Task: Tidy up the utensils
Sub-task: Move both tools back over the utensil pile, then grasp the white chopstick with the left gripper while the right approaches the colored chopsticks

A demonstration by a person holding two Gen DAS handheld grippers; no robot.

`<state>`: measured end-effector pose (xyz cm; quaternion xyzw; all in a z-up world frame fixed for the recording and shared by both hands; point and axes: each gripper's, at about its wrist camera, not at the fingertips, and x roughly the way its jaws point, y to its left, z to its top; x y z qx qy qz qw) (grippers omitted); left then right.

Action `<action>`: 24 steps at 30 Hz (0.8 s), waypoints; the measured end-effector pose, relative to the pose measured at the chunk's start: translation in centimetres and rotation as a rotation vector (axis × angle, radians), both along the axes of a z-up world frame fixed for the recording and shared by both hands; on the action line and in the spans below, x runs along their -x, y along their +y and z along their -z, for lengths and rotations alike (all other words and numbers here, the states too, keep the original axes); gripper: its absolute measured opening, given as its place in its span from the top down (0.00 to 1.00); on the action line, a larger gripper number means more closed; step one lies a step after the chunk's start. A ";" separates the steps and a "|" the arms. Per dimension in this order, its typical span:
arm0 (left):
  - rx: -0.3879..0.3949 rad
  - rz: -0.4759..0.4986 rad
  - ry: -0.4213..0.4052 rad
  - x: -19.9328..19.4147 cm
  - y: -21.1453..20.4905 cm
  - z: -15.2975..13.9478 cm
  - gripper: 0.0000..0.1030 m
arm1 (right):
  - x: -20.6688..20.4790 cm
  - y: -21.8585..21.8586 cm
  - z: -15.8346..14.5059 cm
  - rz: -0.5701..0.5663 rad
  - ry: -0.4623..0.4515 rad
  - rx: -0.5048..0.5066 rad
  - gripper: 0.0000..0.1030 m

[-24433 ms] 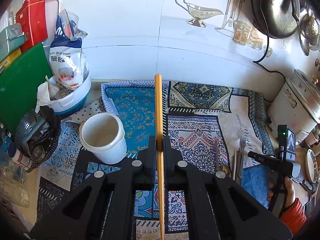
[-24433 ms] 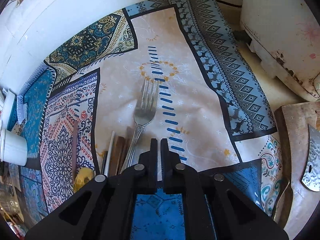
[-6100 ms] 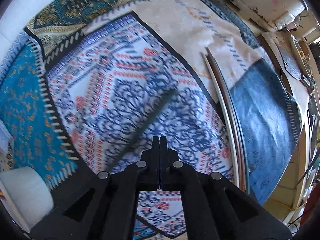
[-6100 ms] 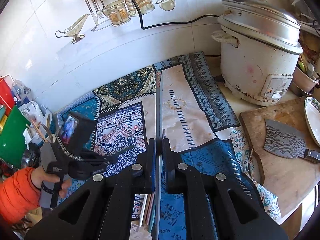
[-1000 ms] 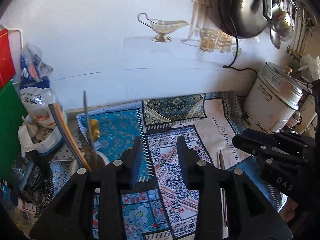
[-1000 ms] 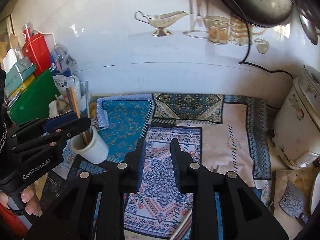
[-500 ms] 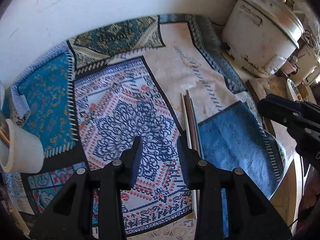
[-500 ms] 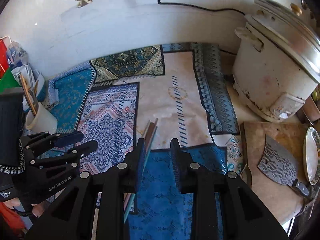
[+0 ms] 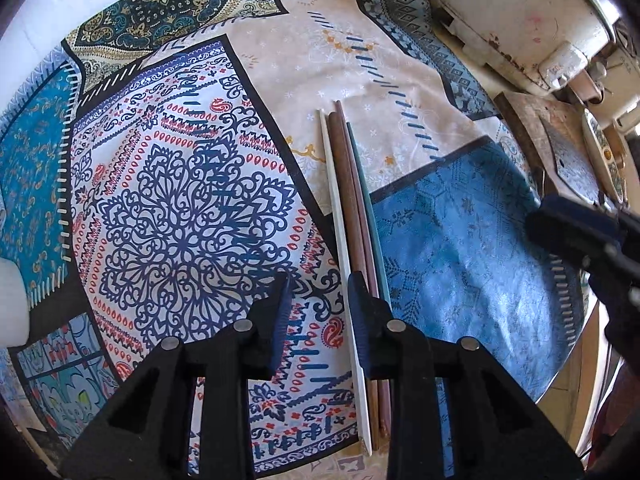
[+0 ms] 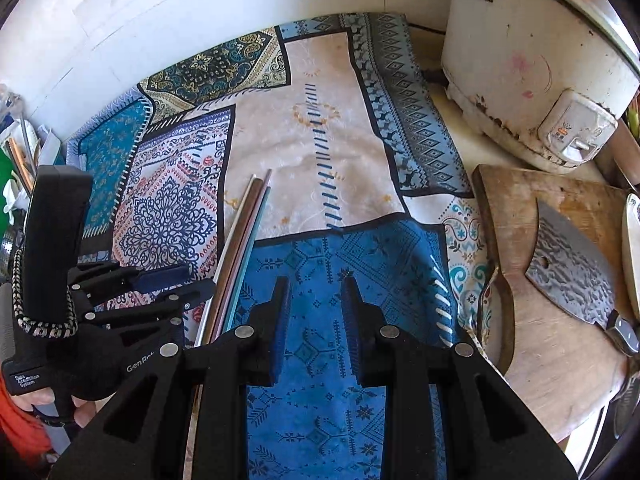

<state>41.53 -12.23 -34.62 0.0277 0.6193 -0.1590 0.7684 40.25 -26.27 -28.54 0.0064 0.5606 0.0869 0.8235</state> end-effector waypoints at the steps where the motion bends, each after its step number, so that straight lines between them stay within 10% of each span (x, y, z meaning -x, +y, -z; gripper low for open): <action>1: 0.003 -0.006 0.006 -0.1 0.0 0.1 0.73 | 0.0 0.1 0.1 -0.003 0.002 0.000 0.78; 11: -0.037 0.018 -0.023 -0.7 -1.2 0.7 0.96 | -0.1 0.8 0.9 -0.015 0.027 -0.017 0.78; 24: -0.053 -0.039 -0.011 1.0 3.6 0.9 0.96 | -0.8 4.5 5.5 -0.078 0.117 -0.016 0.78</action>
